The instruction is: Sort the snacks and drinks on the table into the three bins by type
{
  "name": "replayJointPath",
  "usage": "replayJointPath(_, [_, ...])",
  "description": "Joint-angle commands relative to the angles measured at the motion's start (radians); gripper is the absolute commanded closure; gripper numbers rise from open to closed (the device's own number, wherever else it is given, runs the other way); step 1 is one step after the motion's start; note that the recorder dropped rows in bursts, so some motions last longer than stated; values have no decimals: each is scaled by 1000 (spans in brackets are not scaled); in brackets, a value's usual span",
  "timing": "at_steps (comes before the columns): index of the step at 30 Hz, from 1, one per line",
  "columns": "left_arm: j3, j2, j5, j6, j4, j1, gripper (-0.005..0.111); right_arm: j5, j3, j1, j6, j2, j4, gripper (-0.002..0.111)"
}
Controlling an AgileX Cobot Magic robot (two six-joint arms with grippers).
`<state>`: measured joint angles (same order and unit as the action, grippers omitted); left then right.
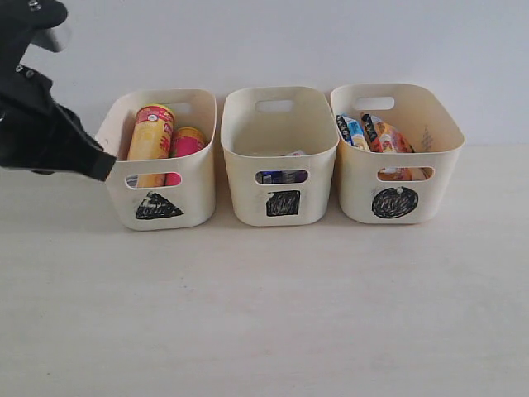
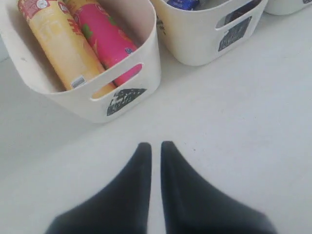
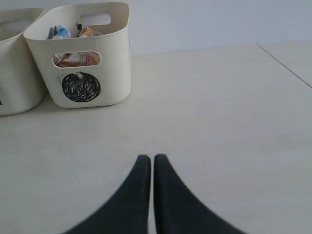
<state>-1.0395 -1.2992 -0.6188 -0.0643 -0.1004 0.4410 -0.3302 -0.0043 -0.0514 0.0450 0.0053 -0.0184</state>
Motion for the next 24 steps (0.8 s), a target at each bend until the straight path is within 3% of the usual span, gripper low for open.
replayJointPath(1, [112, 133, 15, 8, 10, -1, 102, 8, 4, 2, 1, -5, 1, 108])
replayJointPath(5, [215, 278, -21, 15, 34, -1, 102, 8, 4, 2, 1, -5, 1, 108])
replayJointPath(15, [380, 488, 84, 48, 34, -3, 102, 8, 4, 2, 1, -5, 1, 108])
replayJointPath(24, [594, 746, 298, 50, 57, -119, 102, 8, 4, 2, 1, -5, 1, 108])
